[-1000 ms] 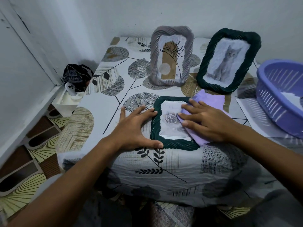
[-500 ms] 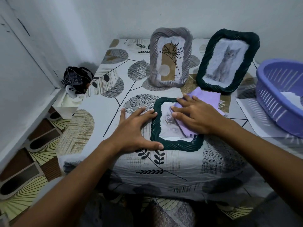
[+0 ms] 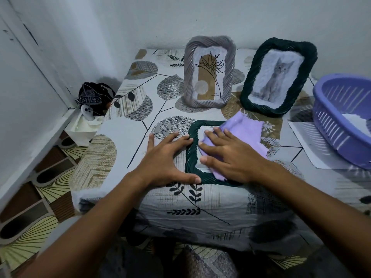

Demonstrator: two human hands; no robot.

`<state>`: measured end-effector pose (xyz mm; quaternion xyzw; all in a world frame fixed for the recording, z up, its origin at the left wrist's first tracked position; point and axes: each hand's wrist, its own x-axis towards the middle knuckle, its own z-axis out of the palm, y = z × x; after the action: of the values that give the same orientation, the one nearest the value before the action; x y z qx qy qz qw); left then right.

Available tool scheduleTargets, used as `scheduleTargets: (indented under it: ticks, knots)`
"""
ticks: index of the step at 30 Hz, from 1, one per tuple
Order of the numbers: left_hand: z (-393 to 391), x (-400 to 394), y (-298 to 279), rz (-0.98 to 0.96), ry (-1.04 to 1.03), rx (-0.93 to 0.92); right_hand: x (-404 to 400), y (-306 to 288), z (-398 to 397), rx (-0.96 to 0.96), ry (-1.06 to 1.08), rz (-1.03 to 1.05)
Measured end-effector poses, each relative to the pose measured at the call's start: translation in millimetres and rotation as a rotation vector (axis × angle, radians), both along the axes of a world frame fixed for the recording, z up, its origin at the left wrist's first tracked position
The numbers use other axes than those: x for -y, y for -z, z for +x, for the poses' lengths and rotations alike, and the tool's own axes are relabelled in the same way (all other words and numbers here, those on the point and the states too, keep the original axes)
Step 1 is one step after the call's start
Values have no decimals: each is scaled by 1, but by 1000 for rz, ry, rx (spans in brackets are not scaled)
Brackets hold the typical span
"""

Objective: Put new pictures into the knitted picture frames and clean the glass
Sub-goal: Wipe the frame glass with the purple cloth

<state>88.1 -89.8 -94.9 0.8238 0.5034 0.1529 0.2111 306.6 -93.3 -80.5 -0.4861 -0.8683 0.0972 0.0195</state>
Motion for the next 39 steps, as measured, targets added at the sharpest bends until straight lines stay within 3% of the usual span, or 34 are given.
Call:
scheduleTargets:
  ticks: [8, 18, 31, 39]
  knots:
    - [0, 0, 0, 14, 12, -11, 37, -5, 5, -10, -92, -18]
    - [-2, -1, 2, 4, 19, -26, -37, 0, 7, 113, 128, 56]
    - [-2, -2, 2, 15, 17, -45, 32, -3, 24, 16, -79, -34]
    - [-2, -1, 2, -3, 29, -22, -29, -6, 40, 39, 111, 25]
